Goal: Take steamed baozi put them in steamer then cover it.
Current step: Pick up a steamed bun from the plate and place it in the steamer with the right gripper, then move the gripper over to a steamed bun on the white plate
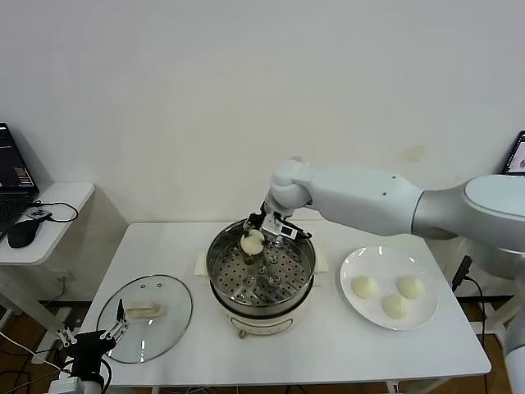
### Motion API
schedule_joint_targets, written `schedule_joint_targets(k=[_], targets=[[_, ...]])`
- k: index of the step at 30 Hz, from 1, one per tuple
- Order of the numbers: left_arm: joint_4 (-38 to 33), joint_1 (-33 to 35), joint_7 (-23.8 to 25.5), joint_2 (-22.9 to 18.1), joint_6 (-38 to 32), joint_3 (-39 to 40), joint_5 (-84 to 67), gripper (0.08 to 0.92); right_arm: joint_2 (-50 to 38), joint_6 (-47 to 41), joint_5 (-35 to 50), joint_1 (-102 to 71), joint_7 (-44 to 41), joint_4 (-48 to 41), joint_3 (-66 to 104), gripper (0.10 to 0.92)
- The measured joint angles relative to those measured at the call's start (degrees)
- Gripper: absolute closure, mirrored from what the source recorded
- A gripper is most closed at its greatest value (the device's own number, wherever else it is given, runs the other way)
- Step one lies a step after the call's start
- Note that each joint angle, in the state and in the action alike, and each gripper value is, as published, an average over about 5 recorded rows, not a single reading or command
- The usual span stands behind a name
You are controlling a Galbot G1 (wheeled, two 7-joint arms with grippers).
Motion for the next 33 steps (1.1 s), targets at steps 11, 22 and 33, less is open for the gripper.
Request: schedule_joint_targets(k=[11,22,33], targets=[[-0.44,0.41,-0.05,-0.16,0.05,-0.03,0.2,0.177,-0.31,1.42,-0.81,0.11,0.86,-1.16,0.99,0.224],[-1.41,0.75,0.11,0.56,0.27,-0.22,0.22,0.177,-8.1,-13.72,11.97,8.15,-5.44,7.86,0.8,0.202],[-2.13,0.98,0.27,1.93,0.58,-0.54,0.13,0.177,-25.14,-31.25,18.69,10.87,-8.93,20.73,2.01,0.203]])
